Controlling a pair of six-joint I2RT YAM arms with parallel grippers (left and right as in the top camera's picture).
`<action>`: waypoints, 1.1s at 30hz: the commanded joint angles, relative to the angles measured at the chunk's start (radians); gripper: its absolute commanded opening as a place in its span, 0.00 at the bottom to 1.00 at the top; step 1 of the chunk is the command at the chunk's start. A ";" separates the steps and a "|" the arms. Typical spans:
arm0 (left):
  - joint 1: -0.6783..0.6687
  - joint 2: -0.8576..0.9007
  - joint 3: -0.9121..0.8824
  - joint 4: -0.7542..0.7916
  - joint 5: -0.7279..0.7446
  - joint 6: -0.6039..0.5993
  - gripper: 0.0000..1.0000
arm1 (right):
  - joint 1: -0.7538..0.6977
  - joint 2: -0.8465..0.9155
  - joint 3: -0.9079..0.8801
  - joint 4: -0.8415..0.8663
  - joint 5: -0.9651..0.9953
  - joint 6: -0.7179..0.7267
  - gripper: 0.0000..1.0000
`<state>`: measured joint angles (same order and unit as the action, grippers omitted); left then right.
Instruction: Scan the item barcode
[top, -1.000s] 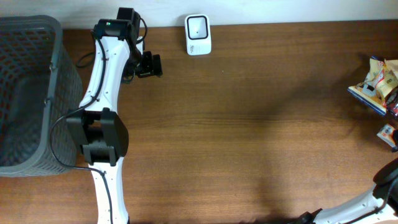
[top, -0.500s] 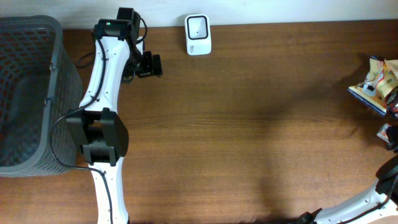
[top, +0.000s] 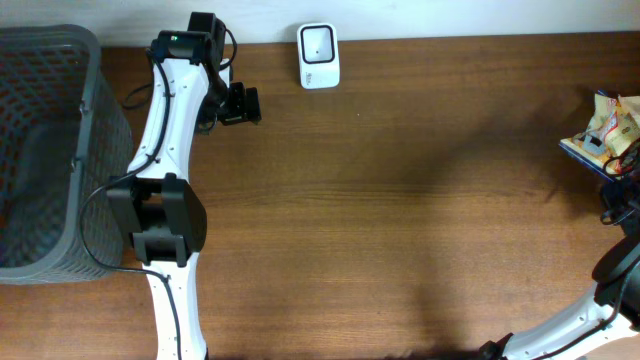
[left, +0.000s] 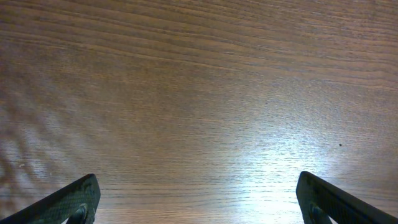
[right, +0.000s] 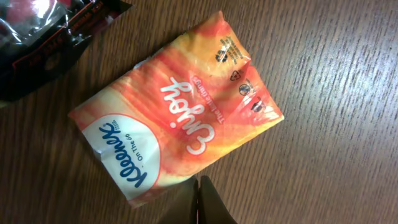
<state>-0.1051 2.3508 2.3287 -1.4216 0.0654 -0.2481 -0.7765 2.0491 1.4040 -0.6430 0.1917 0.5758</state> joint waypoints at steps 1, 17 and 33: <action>0.001 0.006 -0.004 -0.001 -0.010 -0.005 0.99 | -0.002 -0.039 -0.007 -0.006 -0.001 -0.003 0.04; 0.001 0.006 -0.004 -0.001 -0.010 -0.005 0.99 | -0.002 -0.716 -0.006 -0.254 -0.204 -0.003 0.37; 0.002 0.006 -0.004 -0.001 -0.010 -0.005 0.99 | 0.166 -1.192 -0.215 -0.607 -0.412 -0.232 0.99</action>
<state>-0.1051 2.3508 2.3287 -1.4212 0.0654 -0.2481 -0.6605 0.9653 1.3003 -1.2507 -0.1650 0.3851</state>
